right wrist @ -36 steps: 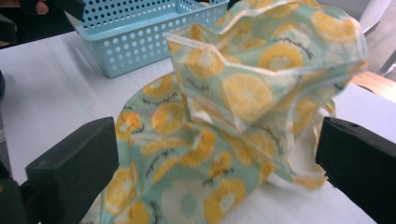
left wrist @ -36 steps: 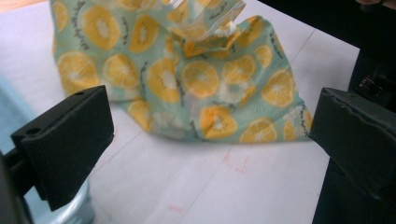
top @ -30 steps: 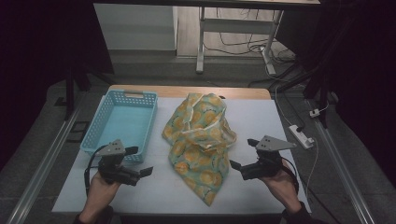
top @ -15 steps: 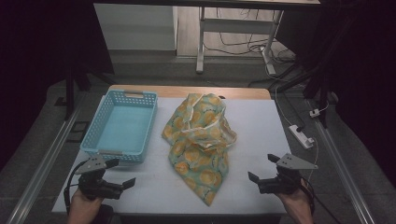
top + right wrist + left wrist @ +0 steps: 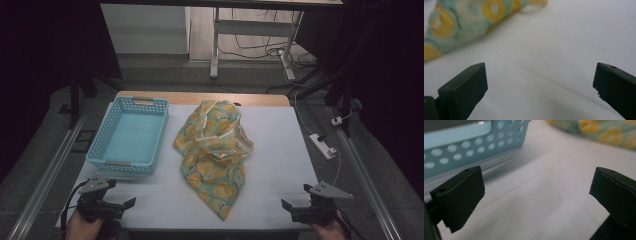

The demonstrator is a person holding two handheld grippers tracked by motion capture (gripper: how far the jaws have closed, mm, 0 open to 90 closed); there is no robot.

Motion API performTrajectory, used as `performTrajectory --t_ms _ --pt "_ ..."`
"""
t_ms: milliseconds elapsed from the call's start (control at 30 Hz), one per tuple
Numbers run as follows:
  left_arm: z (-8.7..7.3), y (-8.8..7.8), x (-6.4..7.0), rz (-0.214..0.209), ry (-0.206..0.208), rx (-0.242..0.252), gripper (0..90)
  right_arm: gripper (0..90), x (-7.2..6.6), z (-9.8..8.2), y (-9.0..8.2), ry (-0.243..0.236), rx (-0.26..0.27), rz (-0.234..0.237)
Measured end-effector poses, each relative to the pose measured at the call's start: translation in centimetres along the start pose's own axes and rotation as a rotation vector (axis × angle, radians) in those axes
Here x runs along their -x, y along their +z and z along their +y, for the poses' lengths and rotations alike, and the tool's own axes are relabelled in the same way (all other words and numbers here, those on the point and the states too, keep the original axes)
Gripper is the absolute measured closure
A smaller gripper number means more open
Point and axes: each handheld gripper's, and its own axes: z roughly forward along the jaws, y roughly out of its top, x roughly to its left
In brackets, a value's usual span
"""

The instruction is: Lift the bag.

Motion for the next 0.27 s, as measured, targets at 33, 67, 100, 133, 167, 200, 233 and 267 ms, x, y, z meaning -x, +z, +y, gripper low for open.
performTrajectory --t_ms 33,67,100,133,167,200,233,267 --pt "-0.02 -0.05 -0.07 0.0 -0.008 0.006 0.0 0.0 0.07 -0.35 0.08 0.003 -0.022 -0.002" --pt "-0.04 -0.06 -0.14 -0.004 -0.015 0.008 0.0 0.0 0.12 -0.71 0.23 0.01 -0.036 0.001" --pt "-0.03 0.02 -0.21 -0.005 -0.024 0.003 0.0 0.0 0.18 -1.02 0.38 0.018 -0.06 0.003" --pt "0.01 0.11 -0.25 -0.003 -0.031 -0.006 0.0 0.0 0.26 -1.05 0.53 0.023 -0.078 0.001" --pt "0.04 0.18 -0.27 -0.002 -0.031 -0.015 0.0 0.0 0.25 -0.99 0.49 0.028 -0.073 -0.003" --pt "0.08 0.24 -0.25 -0.002 -0.031 -0.018 0.0 0.0 0.25 -0.99 0.52 0.027 -0.072 0.002" --pt "0.14 0.28 -0.26 -0.005 -0.032 -0.02 0.0 0.0 0.25 -1.02 0.62 0.025 -0.079 0.003" --pt "0.2 0.35 -0.27 -0.009 -0.032 -0.025 0.0 0.0 0.26 -1.03 0.66 0.023 -0.083 0.0"
